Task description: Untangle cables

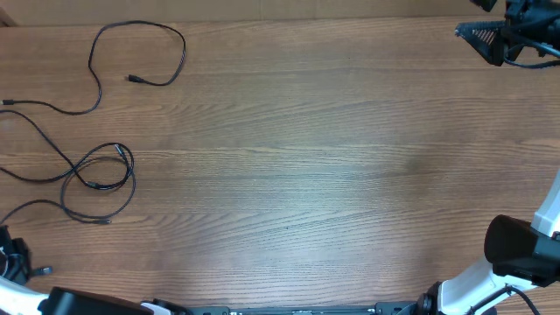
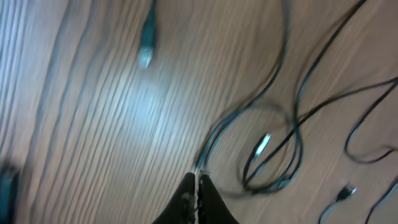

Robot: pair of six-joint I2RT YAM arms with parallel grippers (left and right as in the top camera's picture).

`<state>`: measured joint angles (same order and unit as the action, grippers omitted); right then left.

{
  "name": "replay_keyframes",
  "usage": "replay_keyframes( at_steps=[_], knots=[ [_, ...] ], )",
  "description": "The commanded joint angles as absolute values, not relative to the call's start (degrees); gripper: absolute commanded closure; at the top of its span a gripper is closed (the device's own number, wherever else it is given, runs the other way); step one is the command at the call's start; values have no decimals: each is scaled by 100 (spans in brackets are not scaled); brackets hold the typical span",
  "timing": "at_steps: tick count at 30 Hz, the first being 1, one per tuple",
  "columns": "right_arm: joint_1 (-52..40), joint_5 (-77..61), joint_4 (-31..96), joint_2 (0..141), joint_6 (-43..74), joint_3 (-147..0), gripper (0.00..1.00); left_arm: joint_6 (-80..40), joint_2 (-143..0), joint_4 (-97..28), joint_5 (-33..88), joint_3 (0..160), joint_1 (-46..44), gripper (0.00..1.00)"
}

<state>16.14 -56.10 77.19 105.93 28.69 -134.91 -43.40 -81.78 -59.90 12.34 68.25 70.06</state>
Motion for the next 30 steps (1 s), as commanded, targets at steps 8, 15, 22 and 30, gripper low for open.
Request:
replay_keyframes(
  at_steps=[8,15,22,30],
  knots=[
    [1643,-5592,7706,10567,2821,-13533,0,-1632,-9024,-5068,1227,6827,5629,40],
    [1643,-5592,7706,10567,2821,-13535,0,-1372,-9981,-4263,-250,6829,4696,14],
    [1643,-5592,7706,10567,2821,-13535,0,158,-10200,-3345,-419,6827,4407,13],
    [1643,-5592,7708,10567,2818,-13535,0,1293,-10768,-3138,405,6827,4438,25]
  ],
)
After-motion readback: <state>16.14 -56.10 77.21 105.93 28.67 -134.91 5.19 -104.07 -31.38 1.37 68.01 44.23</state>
